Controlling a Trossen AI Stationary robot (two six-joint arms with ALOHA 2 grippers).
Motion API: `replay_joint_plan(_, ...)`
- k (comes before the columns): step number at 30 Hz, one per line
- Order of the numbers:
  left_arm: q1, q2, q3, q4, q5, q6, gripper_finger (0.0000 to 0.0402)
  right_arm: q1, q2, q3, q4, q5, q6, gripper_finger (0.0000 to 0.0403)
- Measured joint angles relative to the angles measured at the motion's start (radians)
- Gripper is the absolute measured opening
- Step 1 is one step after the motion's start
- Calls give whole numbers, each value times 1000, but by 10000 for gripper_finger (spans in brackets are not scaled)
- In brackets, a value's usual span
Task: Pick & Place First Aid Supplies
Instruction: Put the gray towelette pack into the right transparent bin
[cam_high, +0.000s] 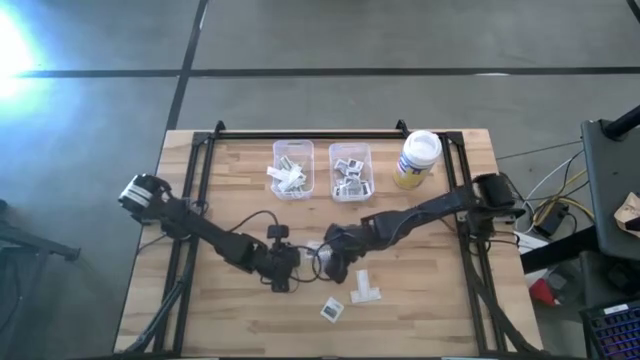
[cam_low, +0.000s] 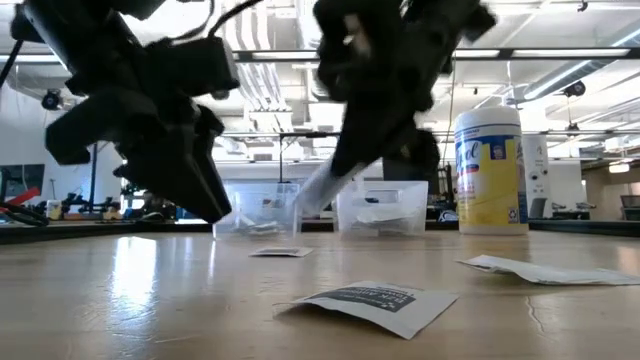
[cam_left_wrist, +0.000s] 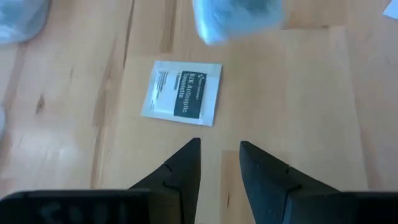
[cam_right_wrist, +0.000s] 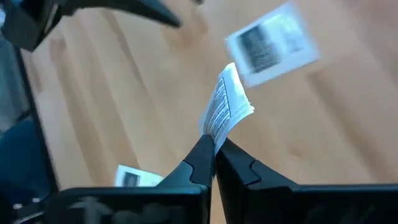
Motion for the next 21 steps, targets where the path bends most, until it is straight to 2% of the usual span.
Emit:
replay_joint_plan(8, -61, -14, 1, 20, -196, -58, 122, 9, -199, -1, -157, 211, -48, 9)
replay_joint_plan(15, -72, -38, 5, 41, -205, -54, 122, 5, -328, -10, -224, 388, -112, 8)
replay_joint_plan(21, -69, -69, 12, 43, -205, -23, 122, -21, -372, -14, -228, 523, -171, 8)
